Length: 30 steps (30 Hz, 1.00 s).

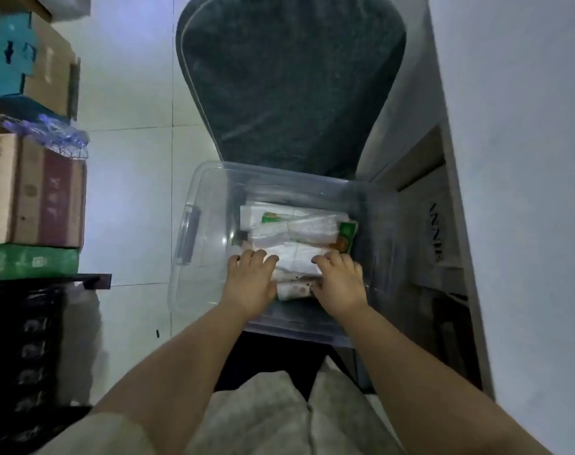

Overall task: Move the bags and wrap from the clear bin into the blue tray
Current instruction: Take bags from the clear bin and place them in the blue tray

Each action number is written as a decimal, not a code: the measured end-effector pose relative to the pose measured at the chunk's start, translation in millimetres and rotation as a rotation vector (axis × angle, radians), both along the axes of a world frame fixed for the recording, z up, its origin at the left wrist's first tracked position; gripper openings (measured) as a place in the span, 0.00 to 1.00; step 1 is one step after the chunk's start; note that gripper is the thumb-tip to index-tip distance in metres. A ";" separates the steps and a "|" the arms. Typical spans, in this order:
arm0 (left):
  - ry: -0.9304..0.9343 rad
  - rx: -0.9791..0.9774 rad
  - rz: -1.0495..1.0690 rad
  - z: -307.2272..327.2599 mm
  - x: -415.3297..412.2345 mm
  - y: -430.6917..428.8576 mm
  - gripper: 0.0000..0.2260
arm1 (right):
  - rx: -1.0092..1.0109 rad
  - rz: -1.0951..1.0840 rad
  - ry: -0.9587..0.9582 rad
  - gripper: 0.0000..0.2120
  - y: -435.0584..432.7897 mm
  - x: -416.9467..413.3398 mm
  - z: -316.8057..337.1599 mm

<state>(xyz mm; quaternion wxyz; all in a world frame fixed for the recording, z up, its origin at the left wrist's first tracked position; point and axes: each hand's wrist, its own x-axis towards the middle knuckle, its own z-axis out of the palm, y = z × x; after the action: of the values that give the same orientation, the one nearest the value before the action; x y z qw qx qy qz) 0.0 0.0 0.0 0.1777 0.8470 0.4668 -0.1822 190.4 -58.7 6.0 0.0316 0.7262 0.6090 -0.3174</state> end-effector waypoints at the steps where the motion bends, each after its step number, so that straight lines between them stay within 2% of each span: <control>1: 0.025 -0.045 -0.001 -7.3 3.4 7.4 0.25 | -0.028 -0.007 0.003 0.21 5.6 2.9 -8.4; 8: 0.040 -0.039 -0.105 -83.9 32.8 67.2 0.28 | -0.013 -0.099 -0.011 0.22 36.7 11.5 -75.9; 13: -0.002 -0.039 -0.068 -121.5 59.2 92.8 0.28 | -0.001 -0.117 -0.068 0.21 48.3 10.8 -107.5; 16: -0.039 -0.086 -0.025 -137.1 61.7 93.1 0.27 | 0.097 -0.156 -0.050 0.21 48.5 12.0 -117.1; 22: -0.209 -0.261 0.073 -134.0 45.6 80.1 0.18 | 0.295 -0.318 -0.006 0.18 37.3 21.3 -107.1; 25: -0.268 -0.404 0.077 -122.3 29.4 67.0 0.19 | 0.343 -0.343 -0.010 0.17 33.3 26.0 -94.0; 28: -0.218 -0.484 -0.042 -120.8 23.9 55.3 0.21 | 0.279 -0.319 -0.011 0.19 33.3 26.3 -88.7; 30: -0.186 -0.424 -0.122 -127.0 28.4 53.7 0.20 | 0.183 -0.278 -0.022 0.19 32.3 23.2 -92.5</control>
<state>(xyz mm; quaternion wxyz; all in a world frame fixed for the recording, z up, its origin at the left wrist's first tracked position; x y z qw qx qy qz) 28.4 53.7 -127.0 0.3824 0.8305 0.3477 -0.2077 213.5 -26.4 -86.5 -0.0720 0.8068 0.5286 -0.2539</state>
